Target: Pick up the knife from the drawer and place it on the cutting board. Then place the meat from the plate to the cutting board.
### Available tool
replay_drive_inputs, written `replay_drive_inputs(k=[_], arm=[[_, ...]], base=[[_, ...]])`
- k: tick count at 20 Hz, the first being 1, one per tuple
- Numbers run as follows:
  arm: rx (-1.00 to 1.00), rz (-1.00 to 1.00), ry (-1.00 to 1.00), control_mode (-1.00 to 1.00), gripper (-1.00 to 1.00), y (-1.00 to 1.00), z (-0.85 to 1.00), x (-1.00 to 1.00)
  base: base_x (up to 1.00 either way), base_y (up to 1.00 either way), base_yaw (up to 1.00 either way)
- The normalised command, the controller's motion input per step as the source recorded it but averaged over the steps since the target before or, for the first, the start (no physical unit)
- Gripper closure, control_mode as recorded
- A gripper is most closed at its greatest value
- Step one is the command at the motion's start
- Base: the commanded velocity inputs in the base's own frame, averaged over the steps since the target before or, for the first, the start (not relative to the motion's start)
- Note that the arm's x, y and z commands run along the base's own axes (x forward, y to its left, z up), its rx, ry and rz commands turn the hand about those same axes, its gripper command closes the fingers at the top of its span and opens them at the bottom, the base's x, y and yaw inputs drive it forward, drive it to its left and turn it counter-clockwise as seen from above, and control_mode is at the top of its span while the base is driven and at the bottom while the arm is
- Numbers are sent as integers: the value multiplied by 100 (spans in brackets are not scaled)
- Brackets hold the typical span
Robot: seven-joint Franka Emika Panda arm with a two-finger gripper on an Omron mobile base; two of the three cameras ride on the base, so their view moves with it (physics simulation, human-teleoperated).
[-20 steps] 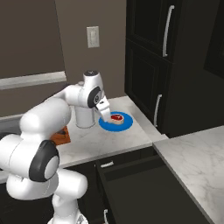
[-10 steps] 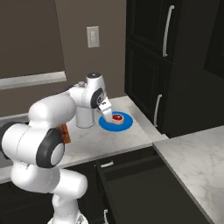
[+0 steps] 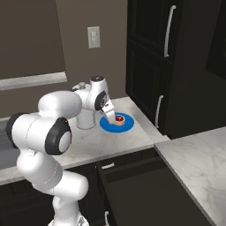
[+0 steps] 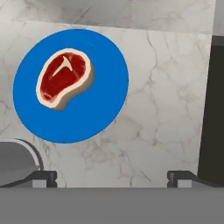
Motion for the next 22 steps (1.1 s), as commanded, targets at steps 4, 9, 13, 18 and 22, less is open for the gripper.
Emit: replay_drive_inputs(k=[4,9,13,18,22], arm=[[0,-4,0,-100,-100,0,-23,8],[1,-10,0,-100,-100,0,-19,0],[1,-10,0,-100,-100,0,-7,8],[0,-6,0,-100,-100,0,0,19],[0,-2,0,-100,-100,0,0,29]], base=[[0,0,0],[0,0,0],[0,0,0],[0,0,0],[0,0,0]])
